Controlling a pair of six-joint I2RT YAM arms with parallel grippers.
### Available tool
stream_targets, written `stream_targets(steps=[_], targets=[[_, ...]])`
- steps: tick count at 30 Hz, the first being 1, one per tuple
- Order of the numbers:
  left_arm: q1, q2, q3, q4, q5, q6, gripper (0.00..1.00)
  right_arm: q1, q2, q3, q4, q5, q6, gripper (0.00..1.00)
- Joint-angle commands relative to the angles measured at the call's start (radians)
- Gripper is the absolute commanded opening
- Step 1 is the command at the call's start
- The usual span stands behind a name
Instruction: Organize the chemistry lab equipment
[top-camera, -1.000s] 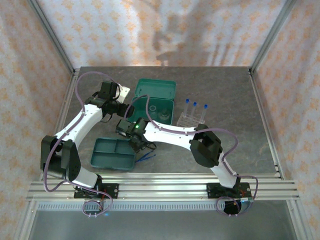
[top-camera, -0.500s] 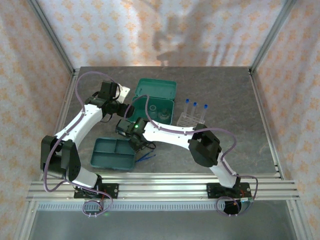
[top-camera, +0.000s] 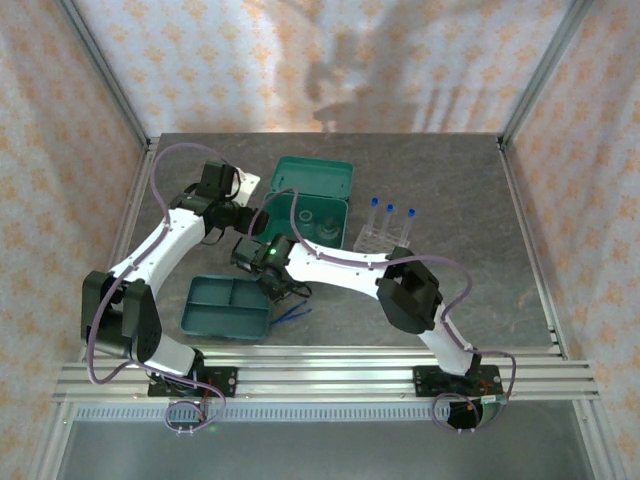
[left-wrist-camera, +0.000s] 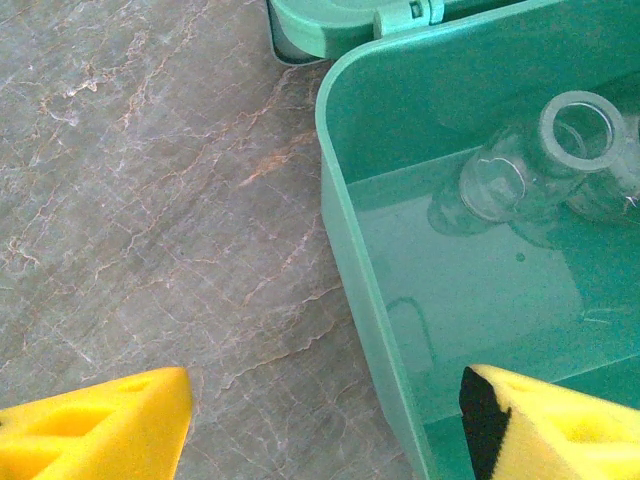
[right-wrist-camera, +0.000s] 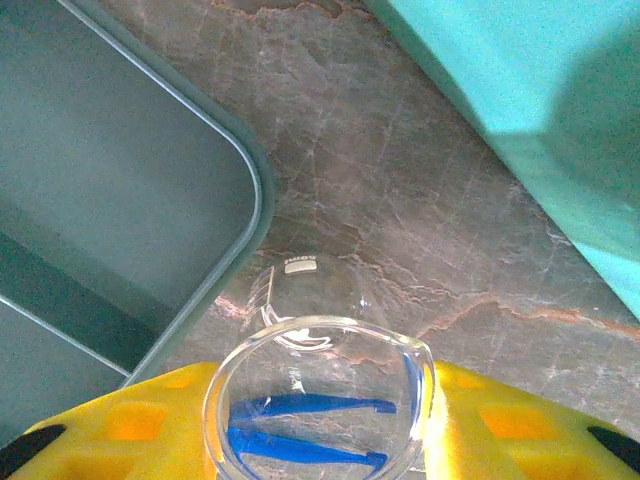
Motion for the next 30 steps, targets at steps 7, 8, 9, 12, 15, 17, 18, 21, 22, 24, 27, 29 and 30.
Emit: stream_targets(steps=[7,8,9,12,15,17,18,21,22,24,27,29,30], targets=[[0.011,-0.016,-0.001,0.008,0.001,-0.009,0.75,0.033,-0.118,0.116,-0.156,0.066,-0.014,0.47],[0.012,-0.015,0.002,0.004,0.001,-0.008,0.74,0.035,-0.129,0.122,-0.170,0.063,-0.014,0.48],[0.011,-0.016,0.007,0.002,0.000,-0.008,0.75,0.037,-0.145,0.126,-0.181,0.058,-0.013,0.48],[0.013,-0.034,0.015,-0.005,0.014,-0.011,0.74,0.039,-0.184,0.158,-0.218,0.048,-0.018,0.48],[0.015,-0.079,0.010,-0.003,0.057,-0.009,0.75,0.040,-0.200,0.244,-0.269,0.056,-0.029,0.48],[0.015,-0.103,0.010,-0.003,0.069,-0.007,0.76,0.039,-0.193,0.321,-0.311,0.076,-0.039,0.48],[0.016,-0.112,0.011,-0.005,0.068,-0.006,0.76,0.039,-0.186,0.358,-0.329,0.091,-0.048,0.48],[0.025,-0.125,0.015,-0.007,0.051,-0.004,0.76,0.025,-0.161,0.440,-0.368,0.128,-0.076,0.48],[0.034,-0.130,0.014,-0.003,0.046,-0.008,0.76,0.014,-0.151,0.458,-0.375,0.134,-0.083,0.48],[0.055,-0.142,0.007,0.008,0.044,-0.020,0.76,-0.008,-0.138,0.469,-0.370,0.138,-0.093,0.48],[0.095,-0.167,-0.010,0.032,0.041,-0.044,0.76,-0.059,-0.116,0.478,-0.338,0.121,-0.104,0.48],[0.121,-0.182,-0.022,0.044,0.042,-0.053,0.76,-0.090,-0.088,0.493,-0.319,0.108,-0.117,0.48],[0.134,-0.187,-0.028,0.050,0.049,-0.056,0.76,-0.107,-0.064,0.512,-0.315,0.102,-0.126,0.48]])
